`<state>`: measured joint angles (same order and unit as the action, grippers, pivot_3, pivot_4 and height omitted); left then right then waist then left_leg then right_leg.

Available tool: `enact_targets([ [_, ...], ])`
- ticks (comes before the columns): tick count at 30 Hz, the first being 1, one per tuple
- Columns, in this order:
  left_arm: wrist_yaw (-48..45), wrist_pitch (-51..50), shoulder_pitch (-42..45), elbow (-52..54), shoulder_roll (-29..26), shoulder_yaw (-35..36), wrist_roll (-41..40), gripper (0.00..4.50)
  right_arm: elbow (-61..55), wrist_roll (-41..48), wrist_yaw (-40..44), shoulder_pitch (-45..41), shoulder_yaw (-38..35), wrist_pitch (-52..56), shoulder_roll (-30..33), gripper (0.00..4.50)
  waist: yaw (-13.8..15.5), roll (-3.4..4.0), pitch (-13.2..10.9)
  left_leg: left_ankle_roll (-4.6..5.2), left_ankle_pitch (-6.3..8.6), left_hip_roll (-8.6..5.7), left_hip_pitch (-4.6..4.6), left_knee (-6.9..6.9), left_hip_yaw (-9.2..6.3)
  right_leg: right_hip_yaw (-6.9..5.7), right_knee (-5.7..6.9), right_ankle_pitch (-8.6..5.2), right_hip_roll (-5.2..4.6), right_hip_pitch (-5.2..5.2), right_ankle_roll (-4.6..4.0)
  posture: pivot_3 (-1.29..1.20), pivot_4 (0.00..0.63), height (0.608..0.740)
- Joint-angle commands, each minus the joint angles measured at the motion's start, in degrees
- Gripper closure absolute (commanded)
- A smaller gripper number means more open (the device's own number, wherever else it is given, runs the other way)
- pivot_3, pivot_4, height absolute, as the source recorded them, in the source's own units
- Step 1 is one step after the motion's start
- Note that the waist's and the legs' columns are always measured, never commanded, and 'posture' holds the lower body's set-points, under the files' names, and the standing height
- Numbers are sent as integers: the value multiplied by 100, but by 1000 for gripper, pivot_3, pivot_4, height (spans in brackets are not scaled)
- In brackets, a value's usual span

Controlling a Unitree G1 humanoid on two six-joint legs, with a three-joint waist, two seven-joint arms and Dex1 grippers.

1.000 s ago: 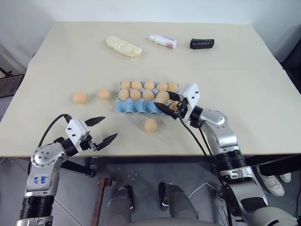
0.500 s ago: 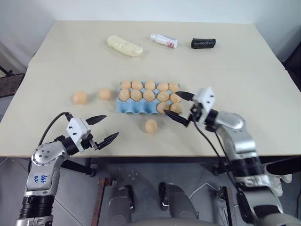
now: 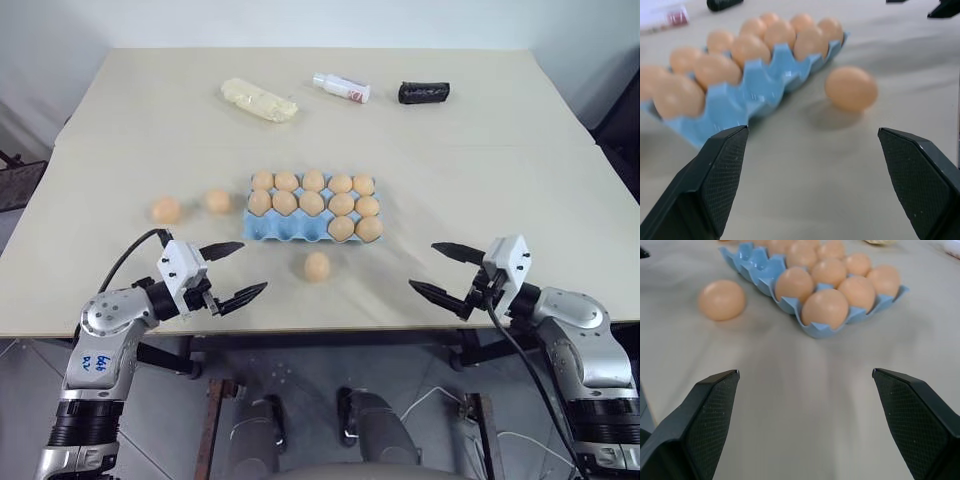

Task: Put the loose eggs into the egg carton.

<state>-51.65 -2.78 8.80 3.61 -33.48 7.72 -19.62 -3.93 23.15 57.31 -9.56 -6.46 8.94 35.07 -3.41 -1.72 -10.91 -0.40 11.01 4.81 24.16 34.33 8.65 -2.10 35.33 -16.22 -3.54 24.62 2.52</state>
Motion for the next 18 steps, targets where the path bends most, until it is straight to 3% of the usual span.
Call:
enact_targets([
  [1, -41, 198, 9, -80, -78, 138, -27, 127, -593, 54, 28, -376, 529, 245, -181, 11, -16, 0, 0, 0, 0, 0, -1, 0, 0, 2, 0, 1, 4, 1, 2, 0, 150, 740],
  [10, 85, 277, -584, -87, -200, 714, -150, 127, -221, -506, -308, -1506, 1879, 597, -1190, 11, 7, -3, 2, -6, 3, 5, 9, -7, -9, 25, 5, 1, -5, 10, 1, 0, 150, 740],
  [18, 318, 230, -991, 295, -137, 866, -181, 127, 926, -884, -200, -2031, 2192, 129, -1697, 11, 8, -6, 4, -8, 7, 5, 11, -18, -4, 34, 1, -1, -12, 17, -2, 0, 150, 740],
])
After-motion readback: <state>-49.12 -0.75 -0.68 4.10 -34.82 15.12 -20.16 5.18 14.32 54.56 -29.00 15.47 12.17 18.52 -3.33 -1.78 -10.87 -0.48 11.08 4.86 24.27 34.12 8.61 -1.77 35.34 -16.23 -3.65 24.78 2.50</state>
